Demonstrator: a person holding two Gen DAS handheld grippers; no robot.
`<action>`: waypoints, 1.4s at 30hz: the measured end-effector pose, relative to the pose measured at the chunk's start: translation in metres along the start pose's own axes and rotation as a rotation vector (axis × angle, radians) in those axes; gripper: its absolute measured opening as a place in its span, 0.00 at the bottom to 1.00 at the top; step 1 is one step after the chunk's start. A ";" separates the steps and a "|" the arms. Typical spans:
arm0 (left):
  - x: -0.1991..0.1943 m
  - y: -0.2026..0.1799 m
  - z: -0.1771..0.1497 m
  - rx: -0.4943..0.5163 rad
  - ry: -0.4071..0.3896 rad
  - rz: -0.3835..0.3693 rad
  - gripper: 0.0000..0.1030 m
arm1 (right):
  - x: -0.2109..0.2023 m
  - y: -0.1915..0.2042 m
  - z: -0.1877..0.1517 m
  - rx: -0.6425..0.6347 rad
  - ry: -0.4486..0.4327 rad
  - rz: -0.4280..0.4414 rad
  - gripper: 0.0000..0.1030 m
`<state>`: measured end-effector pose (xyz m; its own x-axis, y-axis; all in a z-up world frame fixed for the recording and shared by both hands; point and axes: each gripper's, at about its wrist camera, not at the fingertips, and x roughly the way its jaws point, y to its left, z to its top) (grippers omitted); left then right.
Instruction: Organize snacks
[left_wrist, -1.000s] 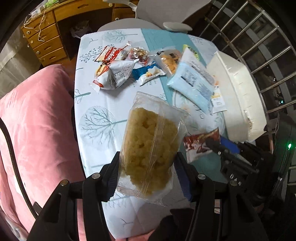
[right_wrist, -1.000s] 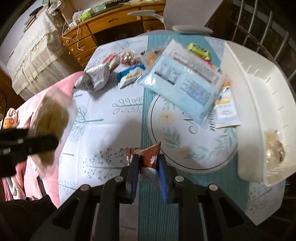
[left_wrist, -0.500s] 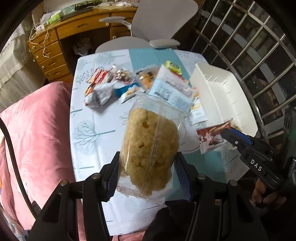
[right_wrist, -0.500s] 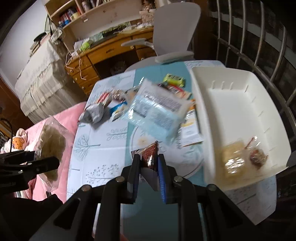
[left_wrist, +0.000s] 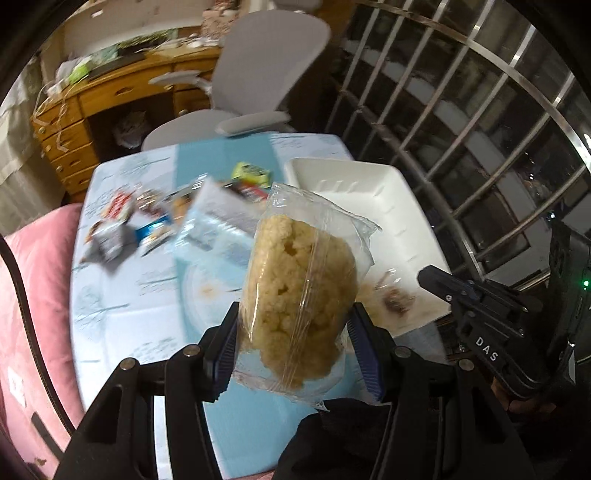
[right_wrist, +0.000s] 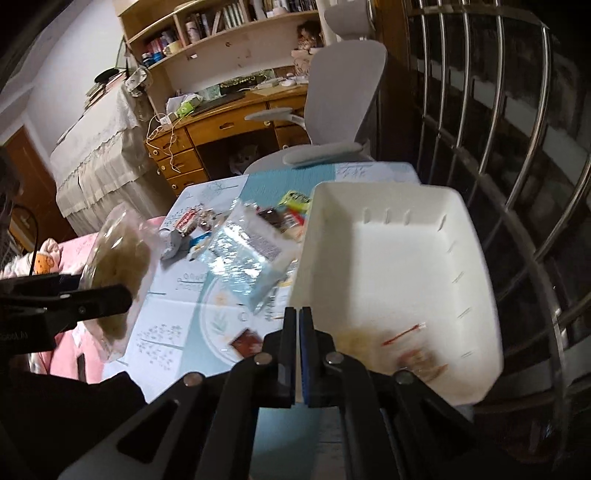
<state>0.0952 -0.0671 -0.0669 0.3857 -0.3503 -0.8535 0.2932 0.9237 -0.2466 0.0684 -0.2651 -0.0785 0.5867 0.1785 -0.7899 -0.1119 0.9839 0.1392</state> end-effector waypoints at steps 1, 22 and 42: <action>0.003 -0.011 0.001 0.005 -0.002 -0.007 0.54 | -0.003 -0.008 0.001 -0.009 -0.005 -0.002 0.01; 0.055 -0.103 0.025 0.067 -0.003 -0.073 0.89 | -0.027 -0.091 -0.015 -0.031 0.022 -0.084 0.01; 0.033 0.018 -0.013 -0.057 0.104 0.025 0.88 | 0.017 -0.013 -0.011 -0.007 0.144 -0.010 0.01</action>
<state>0.1023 -0.0601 -0.1057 0.2989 -0.3121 -0.9018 0.2333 0.9402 -0.2480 0.0714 -0.2748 -0.1004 0.4668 0.1652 -0.8688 -0.1122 0.9855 0.1271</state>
